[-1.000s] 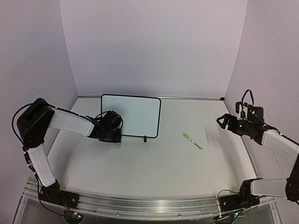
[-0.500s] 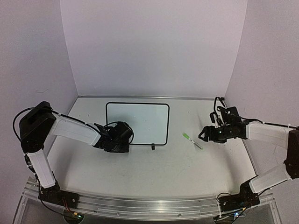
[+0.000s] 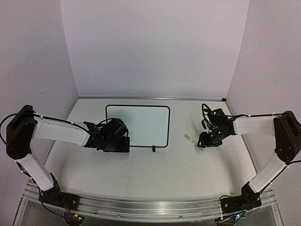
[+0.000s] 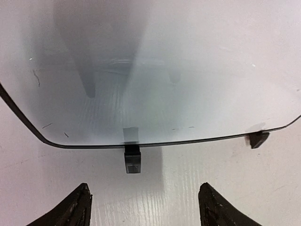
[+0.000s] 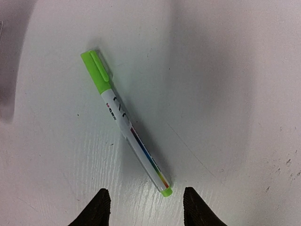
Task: Write a sentence on the whiteboard
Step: Move the whiteboard stand to the center of the board, then pick up the whiteboard marker from the center of the board.
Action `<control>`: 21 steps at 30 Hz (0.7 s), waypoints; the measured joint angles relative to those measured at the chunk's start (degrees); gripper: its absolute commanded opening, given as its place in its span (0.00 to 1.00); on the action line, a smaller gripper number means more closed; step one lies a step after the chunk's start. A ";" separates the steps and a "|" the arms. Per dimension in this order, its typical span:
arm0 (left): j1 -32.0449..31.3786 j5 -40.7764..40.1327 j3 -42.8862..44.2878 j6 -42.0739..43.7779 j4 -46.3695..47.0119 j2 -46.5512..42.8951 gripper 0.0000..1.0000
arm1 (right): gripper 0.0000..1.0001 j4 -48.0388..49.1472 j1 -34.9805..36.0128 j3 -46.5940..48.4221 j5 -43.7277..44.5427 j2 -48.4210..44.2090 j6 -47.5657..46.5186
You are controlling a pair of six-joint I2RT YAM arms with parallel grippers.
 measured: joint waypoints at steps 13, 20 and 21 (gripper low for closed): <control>4.85 14.26 0.10 12.06 -4.37 -14.33 0.93 | 0.35 -2.90 0.88 4.95 1.99 8.53 -0.15; 11.63 21.91 3.05 15.96 -8.38 -16.36 0.93 | 0.25 -3.92 2.03 6.71 2.38 11.16 -0.01; 11.72 22.70 4.42 16.66 -9.66 -16.18 0.93 | 0.23 -3.96 2.18 6.96 2.54 11.39 0.06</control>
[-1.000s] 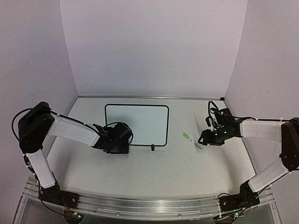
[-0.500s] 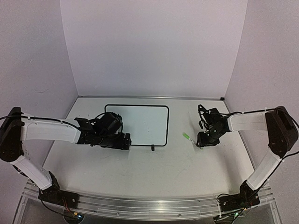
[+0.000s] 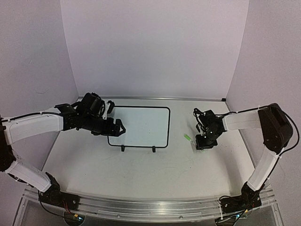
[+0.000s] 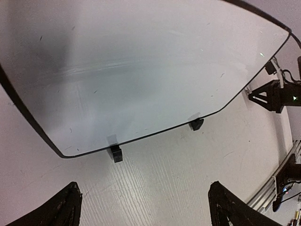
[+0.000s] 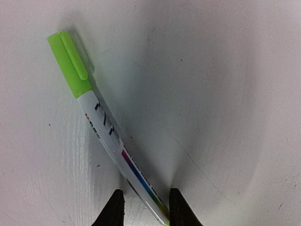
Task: Write a sentence on the whiteboard
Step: Pick up the whiteboard marker from the center of the board.
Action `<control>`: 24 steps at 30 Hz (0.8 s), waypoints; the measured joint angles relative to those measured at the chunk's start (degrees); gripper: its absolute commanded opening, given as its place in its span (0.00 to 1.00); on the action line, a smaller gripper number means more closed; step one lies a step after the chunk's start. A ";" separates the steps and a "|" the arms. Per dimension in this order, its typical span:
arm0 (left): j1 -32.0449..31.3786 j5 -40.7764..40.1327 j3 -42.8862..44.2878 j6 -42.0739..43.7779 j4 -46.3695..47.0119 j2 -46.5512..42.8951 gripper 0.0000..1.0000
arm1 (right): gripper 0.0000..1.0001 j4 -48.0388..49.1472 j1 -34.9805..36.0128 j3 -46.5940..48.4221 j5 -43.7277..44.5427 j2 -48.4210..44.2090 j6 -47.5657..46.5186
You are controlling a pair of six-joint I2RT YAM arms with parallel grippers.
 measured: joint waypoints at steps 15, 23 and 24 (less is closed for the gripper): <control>-0.02 3.68 25.20 14.45 -10.55 10.12 0.92 | 0.00 -1.09 1.36 -0.44 2.73 -1.47 1.55; 0.13 14.06 19.27 21.57 -2.02 9.94 0.93 | 0.00 -4.34 7.15 -1.39 -1.54 -22.72 -0.44; 0.13 16.94 18.46 22.05 -1.34 9.94 0.93 | 0.00 -4.37 7.85 -1.37 -3.22 -25.70 -0.61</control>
